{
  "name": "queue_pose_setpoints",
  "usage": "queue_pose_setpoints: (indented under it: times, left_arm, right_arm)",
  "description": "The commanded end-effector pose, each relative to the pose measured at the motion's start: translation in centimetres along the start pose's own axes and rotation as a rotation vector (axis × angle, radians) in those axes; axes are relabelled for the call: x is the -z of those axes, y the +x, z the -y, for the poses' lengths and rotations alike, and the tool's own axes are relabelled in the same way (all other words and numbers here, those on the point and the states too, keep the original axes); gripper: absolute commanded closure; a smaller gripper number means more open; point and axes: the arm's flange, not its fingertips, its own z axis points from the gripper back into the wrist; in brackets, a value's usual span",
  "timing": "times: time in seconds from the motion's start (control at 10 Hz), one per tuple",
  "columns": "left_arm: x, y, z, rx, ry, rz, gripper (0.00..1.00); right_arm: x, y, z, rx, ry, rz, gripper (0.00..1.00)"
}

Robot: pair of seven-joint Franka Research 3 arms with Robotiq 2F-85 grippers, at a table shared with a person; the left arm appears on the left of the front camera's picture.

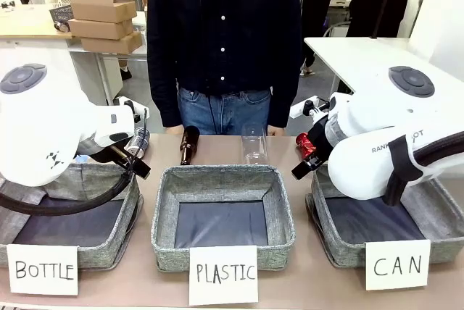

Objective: Sort the can waste into the basket.
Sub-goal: Pick up the can waste from the table and place it in the right Fabric basket.

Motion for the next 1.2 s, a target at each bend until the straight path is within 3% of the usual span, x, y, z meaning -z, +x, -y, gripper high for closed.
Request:
queue_pose_setpoints:
  times: [0.0,0.5,0.6,0.7,0.8,0.9,1.0,1.1]
  left_arm:
    - [0.0,0.0,0.0,0.0,0.0,0.0,0.0]
    - [0.0,0.0,0.0,0.0,0.0,0.0,0.0]
    - [-3.3,2.3,0.7,0.006,-0.05,0.046,0.0]
    - [-8.2,4.2,1.7,-0.071,0.107,-0.034,0.0]
    - [-14.4,4.6,3.1,-0.088,0.177,0.008,0.0]
    - [-18.5,3.2,3.8,-0.099,0.091,-0.013,0.0]
    - [-20.1,1.0,4.3,-0.094,0.185,-0.072,0.0]
    - [-20.0,-0.9,4.6,-0.02,0.179,-0.107,0.0]
  right_arm:
    - [0.0,0.0,0.0,0.0,0.0,0.0,0.0]
    - [0.0,0.0,0.0,0.0,0.0,0.0,0.0]
    - [-2.8,1.3,-0.3,0.015,-0.008,0.006,0.0]
    - [-7.4,2.7,-0.9,0.064,-0.032,0.0,0.0]
    - [-12.9,2.7,-1.2,0.063,-0.014,-0.051,0.0]
    - [-16.9,1.6,-1.5,0.049,-0.037,-0.019,0.0]
    - [-19.4,0.1,-2.5,0.029,-0.02,0.012,0.0]
    - [-20.4,-1.4,-3.4,0.022,-0.047,0.056,0.0]
